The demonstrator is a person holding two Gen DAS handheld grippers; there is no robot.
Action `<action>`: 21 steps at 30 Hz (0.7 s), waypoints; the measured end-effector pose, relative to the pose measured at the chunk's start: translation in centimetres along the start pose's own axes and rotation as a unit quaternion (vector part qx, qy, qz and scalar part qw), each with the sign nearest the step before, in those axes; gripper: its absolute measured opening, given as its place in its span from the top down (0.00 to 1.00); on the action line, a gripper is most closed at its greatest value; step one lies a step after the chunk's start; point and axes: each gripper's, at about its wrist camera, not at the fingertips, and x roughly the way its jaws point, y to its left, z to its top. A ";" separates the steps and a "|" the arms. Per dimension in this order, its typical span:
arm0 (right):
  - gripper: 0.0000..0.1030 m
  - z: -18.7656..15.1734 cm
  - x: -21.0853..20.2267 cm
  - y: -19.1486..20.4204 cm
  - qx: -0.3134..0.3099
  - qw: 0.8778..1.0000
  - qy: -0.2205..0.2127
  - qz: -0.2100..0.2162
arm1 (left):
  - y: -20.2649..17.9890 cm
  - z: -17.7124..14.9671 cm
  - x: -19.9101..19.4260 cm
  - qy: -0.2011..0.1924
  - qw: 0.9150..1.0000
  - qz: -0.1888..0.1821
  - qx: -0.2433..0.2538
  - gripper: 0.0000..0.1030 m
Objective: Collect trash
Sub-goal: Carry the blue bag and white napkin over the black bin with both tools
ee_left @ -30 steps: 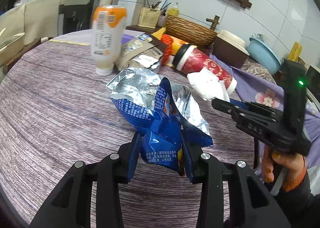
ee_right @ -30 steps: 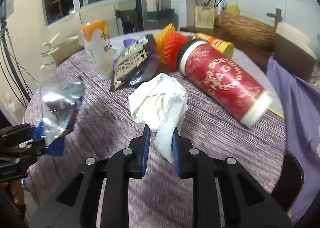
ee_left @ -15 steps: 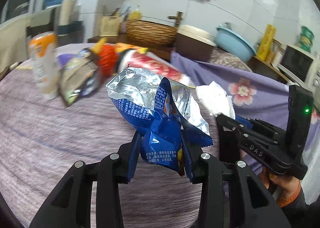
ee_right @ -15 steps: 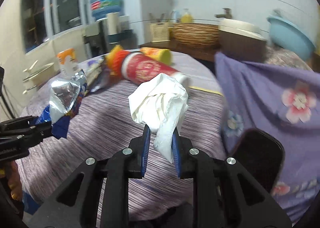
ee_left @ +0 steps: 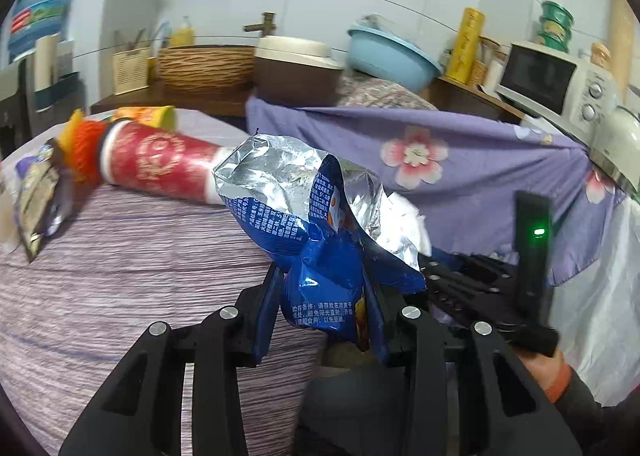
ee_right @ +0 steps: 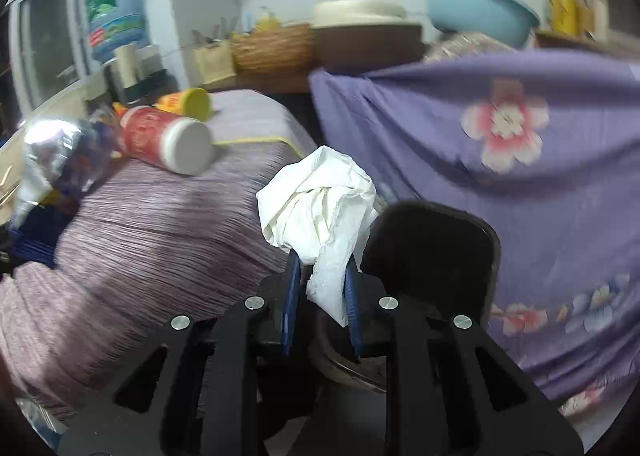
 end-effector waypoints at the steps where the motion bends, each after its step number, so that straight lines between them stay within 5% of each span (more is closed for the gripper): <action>1: 0.79 -0.4 0.6 -0.7 0.007 1.000 0.007 -0.005 | -0.3 0.0 0.3 0.002 1.000 -0.004 0.004 0.63; 10: 0.78 -3.1 4.6 -5.1 0.052 0.997 0.040 -0.032 | -3.8 -0.9 3.5 0.036 0.998 -0.035 0.046 0.63; 13: 0.59 -3.8 5.4 -6.5 0.070 0.996 0.047 -0.038 | -4.9 -1.4 4.6 0.048 0.996 -0.045 0.060 0.63; 15: 0.36 -4.2 5.4 -7.4 0.081 0.995 0.041 -0.049 | -5.3 -1.5 5.4 0.055 0.995 -0.048 0.065 0.63; 21: 0.36 -4.5 3.9 -9.4 0.094 0.992 0.033 -0.078 | -6.5 -2.1 8.6 0.083 0.992 -0.060 0.067 0.62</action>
